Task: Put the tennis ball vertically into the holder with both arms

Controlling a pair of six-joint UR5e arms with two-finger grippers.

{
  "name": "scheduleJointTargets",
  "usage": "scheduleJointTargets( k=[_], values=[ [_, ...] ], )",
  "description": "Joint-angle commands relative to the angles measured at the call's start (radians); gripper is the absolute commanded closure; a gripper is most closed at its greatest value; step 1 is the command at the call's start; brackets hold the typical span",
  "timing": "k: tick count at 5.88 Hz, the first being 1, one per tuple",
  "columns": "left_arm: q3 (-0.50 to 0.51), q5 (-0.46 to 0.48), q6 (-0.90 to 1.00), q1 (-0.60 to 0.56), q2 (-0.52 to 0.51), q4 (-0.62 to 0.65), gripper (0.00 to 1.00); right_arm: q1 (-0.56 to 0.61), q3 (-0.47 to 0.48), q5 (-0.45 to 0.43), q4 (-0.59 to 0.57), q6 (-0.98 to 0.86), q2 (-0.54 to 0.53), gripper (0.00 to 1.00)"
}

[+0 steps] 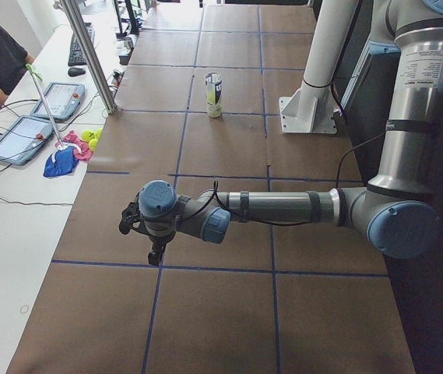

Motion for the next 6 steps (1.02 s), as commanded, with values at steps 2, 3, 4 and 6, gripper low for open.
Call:
scheduleJointTargets(
  k=[2, 3, 4, 6],
  values=[
    [-0.297, -0.005, 0.039, -0.04, 0.131, 0.377, 0.0, 0.014, 0.092, 0.006, -0.018, -0.093, -0.114, 0.0],
    [-0.321, -0.005, 0.042, -0.041, 0.134, 0.427, 0.0, 0.021, 0.151, 0.004, -0.019, -0.097, -0.162, 0.0],
    [-0.353, 0.0, 0.045, -0.044, 0.186, 0.416, 0.0, 0.021, 0.206, -0.002, -0.019, -0.097, -0.211, 0.0],
    [-0.369, 0.029, 0.043, -0.041, 0.2, 0.412, 0.0, 0.023, 0.266, -0.005, -0.019, -0.095, -0.266, 0.0]
  ],
)
